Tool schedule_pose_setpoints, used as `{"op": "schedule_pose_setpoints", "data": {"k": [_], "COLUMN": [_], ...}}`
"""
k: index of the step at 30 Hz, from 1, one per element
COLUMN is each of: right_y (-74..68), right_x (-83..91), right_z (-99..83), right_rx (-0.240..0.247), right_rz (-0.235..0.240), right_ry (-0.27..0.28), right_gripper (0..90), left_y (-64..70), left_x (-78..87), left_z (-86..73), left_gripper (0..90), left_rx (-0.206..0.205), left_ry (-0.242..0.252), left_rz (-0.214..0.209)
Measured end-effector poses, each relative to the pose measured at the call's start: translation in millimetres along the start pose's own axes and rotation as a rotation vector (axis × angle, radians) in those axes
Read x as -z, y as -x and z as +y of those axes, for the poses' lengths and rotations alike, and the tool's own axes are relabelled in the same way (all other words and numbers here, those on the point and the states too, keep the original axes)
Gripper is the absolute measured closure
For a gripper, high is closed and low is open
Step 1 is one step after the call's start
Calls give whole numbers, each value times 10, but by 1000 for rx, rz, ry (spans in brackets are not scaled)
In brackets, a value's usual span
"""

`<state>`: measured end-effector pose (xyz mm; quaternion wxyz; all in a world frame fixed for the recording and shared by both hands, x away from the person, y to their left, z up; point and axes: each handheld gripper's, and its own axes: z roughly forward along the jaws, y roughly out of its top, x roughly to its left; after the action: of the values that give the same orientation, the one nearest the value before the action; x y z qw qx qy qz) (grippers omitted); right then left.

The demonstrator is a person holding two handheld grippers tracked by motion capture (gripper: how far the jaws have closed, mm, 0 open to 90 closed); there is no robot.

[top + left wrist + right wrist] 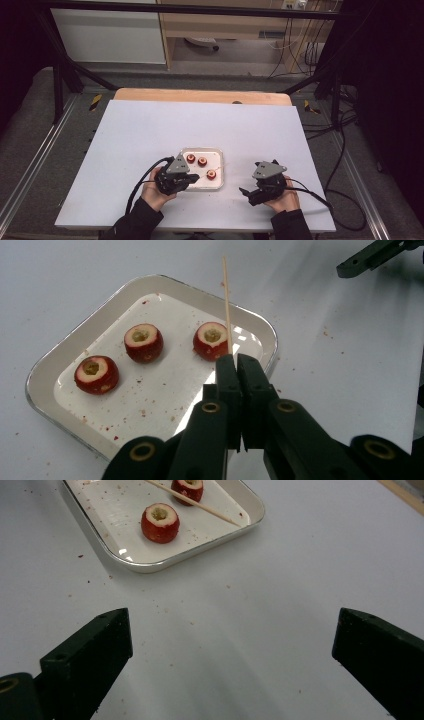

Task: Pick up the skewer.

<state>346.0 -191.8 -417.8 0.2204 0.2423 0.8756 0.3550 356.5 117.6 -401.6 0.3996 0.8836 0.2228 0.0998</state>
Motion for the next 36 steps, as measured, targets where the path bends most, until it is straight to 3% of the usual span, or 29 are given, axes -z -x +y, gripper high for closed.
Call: {"op": "schedule_pose_setpoints", "data": {"k": [3, 5, 9, 11, 14, 19, 21, 22, 24, 26, 36], "right_y": [-32, -69, -105, -147, -169, -245, -260, -282, -296, -329, -419], "right_x": [-9, -22, -25, -18, -17, -27, -33, -46, -52, -76, -124], "right_z": [42, 85, 118, 150, 175, 242, 248, 258, 260, 271, 285], "right_rx": [32, 79, 112, 164, 183, 280, 293, 331, 347, 398, 559], "right_rz": [-5, -15, -25, -34, -28, -26, -28, -31, -33, -35, -6], "right_ry": [-8, -8, -14, -10, -11, -11, -11, -19, -23, -29, -51], "right_gripper": [49, 63, 88, 136, 166, 253, 267, 297, 315, 369, 561], "left_y": [16, 31, 59, 80, 96, 137, 156, 178, 190, 216, 349], "left_x": [-13, -26, -49, -65, -77, -111, -133, -156, -167, -188, -294], "left_z": [20, 39, 70, 95, 113, 161, 176, 190, 198, 217, 317], "left_gripper": [889, 889, 889, 889, 889, 889, 889, 889, 889, 889, 889], "left_rx": [-7, -12, -26, -39, -46, -63, -69, -74, -78, -90, -134], "left_ry": [-3, -8, -18, -30, -37, -54, -61, -67, -71, -80, -106], "left_rz": [-3, -5, -10, -12, -15, -22, -26, -31, -32, -35, -59]}}
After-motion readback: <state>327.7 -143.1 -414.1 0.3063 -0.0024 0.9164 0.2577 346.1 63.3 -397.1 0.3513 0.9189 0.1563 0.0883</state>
